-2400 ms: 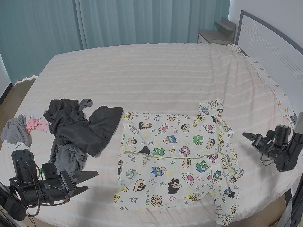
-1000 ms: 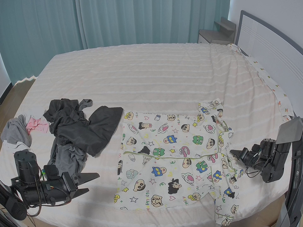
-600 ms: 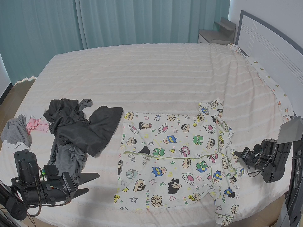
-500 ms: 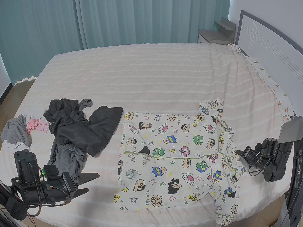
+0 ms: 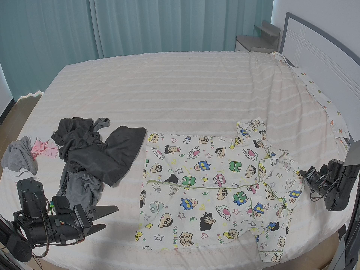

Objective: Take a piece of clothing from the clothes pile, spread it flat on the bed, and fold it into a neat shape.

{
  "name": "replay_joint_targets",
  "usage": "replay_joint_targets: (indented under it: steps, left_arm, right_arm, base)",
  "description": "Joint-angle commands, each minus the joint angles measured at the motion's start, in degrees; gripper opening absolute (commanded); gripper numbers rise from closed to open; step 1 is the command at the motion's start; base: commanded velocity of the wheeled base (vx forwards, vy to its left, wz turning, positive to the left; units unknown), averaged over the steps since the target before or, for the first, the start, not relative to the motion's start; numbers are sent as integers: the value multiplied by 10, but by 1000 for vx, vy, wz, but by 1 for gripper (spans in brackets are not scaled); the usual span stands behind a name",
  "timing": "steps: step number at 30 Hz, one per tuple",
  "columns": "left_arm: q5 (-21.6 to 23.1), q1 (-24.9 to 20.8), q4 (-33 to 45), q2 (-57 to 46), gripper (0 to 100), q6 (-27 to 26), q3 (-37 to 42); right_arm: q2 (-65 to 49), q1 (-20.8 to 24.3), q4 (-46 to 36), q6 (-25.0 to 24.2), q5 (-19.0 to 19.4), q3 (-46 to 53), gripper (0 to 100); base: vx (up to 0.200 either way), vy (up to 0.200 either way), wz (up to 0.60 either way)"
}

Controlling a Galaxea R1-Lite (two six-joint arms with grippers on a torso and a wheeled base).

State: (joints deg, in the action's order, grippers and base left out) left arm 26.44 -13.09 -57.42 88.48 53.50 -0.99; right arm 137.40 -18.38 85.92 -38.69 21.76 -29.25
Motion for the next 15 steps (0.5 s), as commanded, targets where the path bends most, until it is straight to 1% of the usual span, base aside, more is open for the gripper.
replay_joint_targets:
  steps: [1, 8, 13, 15]
  left_arm:
    - [-1, 0, 0, 1, 100, 0, 6]
    - [-1, 0, 0, 0, 100, 0, 6]
    - [-1, 0, 0, 0, 100, 0, 6]
    - [-1, 0, -1, 1, 100, -1, 6]
  right_arm:
    - [5, -13, 0, 1, 0, -10, 0]
    - [16, -26, -1, 1, -1, -34, 0]
    - [18, -35, -1, 1, -8, -43, 0]
    - [18, -45, -1, 1, -9, -49, 0]
  base:
    - [0, 0, 0]
    - [0, 0, 0]
    - [0, 0, 0]
    - [0, 0, 0]
